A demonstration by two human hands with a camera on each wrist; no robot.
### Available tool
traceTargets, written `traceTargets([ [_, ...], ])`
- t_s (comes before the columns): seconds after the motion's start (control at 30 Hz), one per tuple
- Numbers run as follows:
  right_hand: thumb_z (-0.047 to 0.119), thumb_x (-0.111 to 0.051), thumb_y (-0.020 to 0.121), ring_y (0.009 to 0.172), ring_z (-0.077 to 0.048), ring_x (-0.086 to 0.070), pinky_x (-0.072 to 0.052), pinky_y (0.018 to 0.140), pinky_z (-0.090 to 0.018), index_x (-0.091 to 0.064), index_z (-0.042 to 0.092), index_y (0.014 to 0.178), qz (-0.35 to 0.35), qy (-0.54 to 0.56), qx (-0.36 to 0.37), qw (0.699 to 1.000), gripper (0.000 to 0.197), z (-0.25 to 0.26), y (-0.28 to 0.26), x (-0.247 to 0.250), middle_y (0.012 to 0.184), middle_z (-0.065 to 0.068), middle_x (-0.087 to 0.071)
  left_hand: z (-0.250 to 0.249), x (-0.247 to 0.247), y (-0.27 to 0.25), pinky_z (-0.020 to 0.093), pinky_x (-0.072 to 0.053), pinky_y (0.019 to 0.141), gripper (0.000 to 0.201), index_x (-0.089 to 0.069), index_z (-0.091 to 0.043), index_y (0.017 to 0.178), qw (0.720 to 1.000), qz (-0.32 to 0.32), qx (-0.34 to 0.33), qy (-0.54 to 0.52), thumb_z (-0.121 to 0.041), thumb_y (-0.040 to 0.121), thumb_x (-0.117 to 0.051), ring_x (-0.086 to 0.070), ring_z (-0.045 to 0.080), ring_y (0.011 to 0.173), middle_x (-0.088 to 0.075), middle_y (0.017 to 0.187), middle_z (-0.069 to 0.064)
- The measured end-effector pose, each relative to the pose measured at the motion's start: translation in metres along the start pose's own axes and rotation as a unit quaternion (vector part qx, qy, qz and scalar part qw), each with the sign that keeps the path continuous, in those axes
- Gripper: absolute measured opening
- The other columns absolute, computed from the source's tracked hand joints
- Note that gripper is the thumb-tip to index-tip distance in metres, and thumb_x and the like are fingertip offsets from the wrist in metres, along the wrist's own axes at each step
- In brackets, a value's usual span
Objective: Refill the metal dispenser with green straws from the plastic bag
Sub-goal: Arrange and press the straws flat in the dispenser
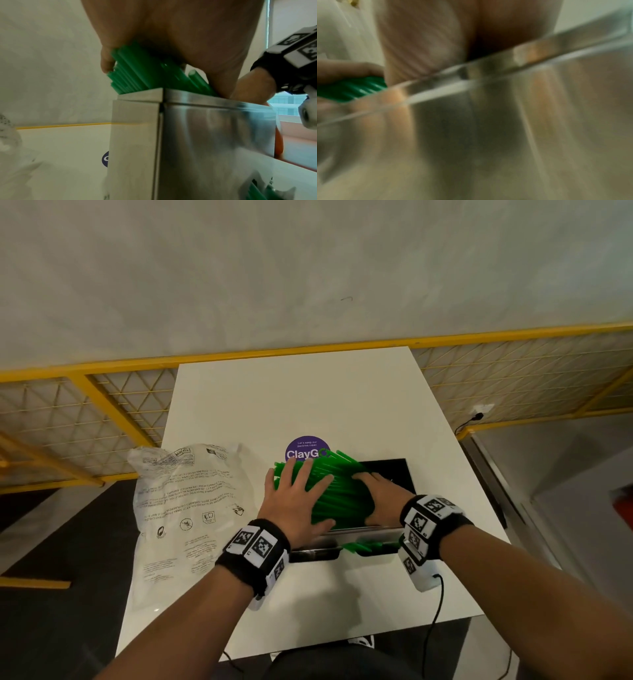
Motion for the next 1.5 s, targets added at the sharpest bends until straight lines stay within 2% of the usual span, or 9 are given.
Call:
traceTargets([
  [0.3, 0.027, -0.074, 0.075, 0.111, -0.029, -0.056, -0.05, 0.091, -0.038, -0.04, 0.012, 0.132, -0.022, -0.087, -0.004, 0.996, 0.068, 0.011, 0.006, 0.003, 0.124, -0.013, -0.055, 0.0, 0.018, 0.01, 0.054, -0.03, 0.097, 0.06, -0.049, -0.031, 0.129, 0.998, -0.068, 0.013, -0.012, -0.057, 0.077, -0.063, -0.039, 0.031, 0.125, -0.046, 0.136, 0.005],
  [0.5, 0.023, -0.07, 0.077, 0.103, -0.028, -0.059, -0.051, 0.085, -0.038, -0.048, 0.014, 0.124, -0.068, -0.062, 0.03, 0.995, 0.053, 0.016, -0.002, 0.012, 0.118, -0.01, -0.058, 0.015, 0.013, 0.002, 0.058, -0.038, 0.1, 0.062, -0.055, -0.02, 0.123, 0.974, -0.117, 0.032, -0.191, -0.038, 0.069, -0.079, -0.031, 0.042, 0.129, -0.047, 0.131, 0.015],
  [0.63, 0.018, -0.07, 0.078, 0.106, -0.026, -0.054, -0.046, 0.09, -0.037, -0.047, 0.013, 0.128, -0.124, -0.043, 0.063, 0.989, 0.055, 0.02, -0.01, 0.022, 0.12, -0.008, -0.051, 0.02, 0.018, -0.006, 0.044, -0.04, 0.101, 0.06, -0.056, -0.013, 0.121, 0.945, -0.17, 0.031, -0.279, -0.03, 0.069, -0.079, -0.036, 0.032, 0.124, -0.05, 0.125, 0.013],
  [0.73, 0.016, -0.071, 0.077, 0.113, -0.025, -0.049, -0.043, 0.096, -0.039, -0.044, 0.015, 0.132, -0.123, -0.014, 0.072, 0.99, 0.061, 0.019, -0.014, 0.018, 0.126, -0.007, -0.047, 0.014, 0.021, -0.011, 0.051, -0.046, 0.094, 0.057, -0.051, -0.019, 0.121, 0.947, -0.176, 0.017, -0.268, -0.042, 0.071, -0.066, -0.036, 0.027, 0.121, -0.05, 0.125, 0.012],
  [0.87, 0.017, -0.072, 0.073, 0.126, -0.023, -0.036, -0.037, 0.105, -0.036, -0.036, 0.02, 0.139, -0.13, 0.077, 0.056, 0.987, 0.076, 0.007, -0.023, 0.028, 0.136, -0.003, -0.037, 0.018, 0.022, -0.016, 0.064, -0.006, 0.109, 0.078, -0.02, -0.042, 0.144, 0.986, -0.059, 0.069, -0.137, -0.066, 0.077, -0.052, -0.004, 0.031, 0.143, -0.012, 0.155, 0.003],
  [0.93, 0.019, -0.073, 0.072, 0.132, -0.024, -0.03, -0.034, 0.108, -0.037, -0.027, 0.021, 0.145, -0.104, 0.072, 0.046, 0.991, 0.086, 0.002, -0.024, 0.029, 0.143, -0.003, -0.031, 0.013, 0.034, -0.017, 0.063, 0.001, 0.11, 0.085, -0.003, -0.044, 0.146, 0.996, -0.018, 0.052, -0.072, -0.065, 0.079, -0.051, 0.011, 0.033, 0.144, 0.006, 0.158, 0.001],
  [1.07, 0.028, -0.073, 0.074, 0.137, -0.033, -0.025, -0.03, 0.112, -0.045, -0.009, 0.019, 0.151, -0.014, -0.033, 0.016, 0.999, 0.1, -0.002, -0.008, 0.009, 0.152, -0.009, -0.022, -0.018, 0.024, -0.002, 0.062, -0.01, 0.112, 0.089, 0.003, -0.046, 0.145, 0.994, 0.106, -0.032, 0.0, -0.041, 0.082, -0.06, 0.01, 0.036, 0.144, 0.012, 0.158, 0.001],
  [1.23, 0.029, -0.073, 0.075, 0.139, -0.037, -0.021, -0.027, 0.113, -0.05, 0.001, 0.022, 0.151, 0.031, -0.082, 0.006, 0.996, 0.106, 0.003, 0.009, -0.004, 0.153, -0.012, -0.02, -0.012, 0.005, 0.008, 0.071, -0.017, 0.104, 0.101, 0.004, -0.043, 0.146, 0.98, 0.192, 0.009, 0.054, -0.04, 0.078, -0.07, 0.007, 0.037, 0.143, 0.012, 0.157, 0.003],
  [1.5, 0.028, -0.077, 0.07, 0.123, -0.032, -0.044, -0.042, 0.101, -0.049, -0.027, 0.022, 0.14, -0.017, -0.068, 0.027, 0.997, 0.086, 0.011, 0.012, 0.002, 0.134, -0.01, -0.043, -0.003, 0.006, 0.017, 0.056, -0.04, 0.094, 0.112, -0.003, -0.046, 0.143, 0.978, 0.197, 0.069, 0.025, -0.032, 0.065, -0.082, -0.013, 0.034, 0.138, -0.014, 0.149, 0.01],
])
Point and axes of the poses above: each hand's wrist, its own y-axis towards the middle knuckle, its own x-axis out of the back of the hand, z = x × y, the point moved 9 cm from there along y, towards the middle knuckle
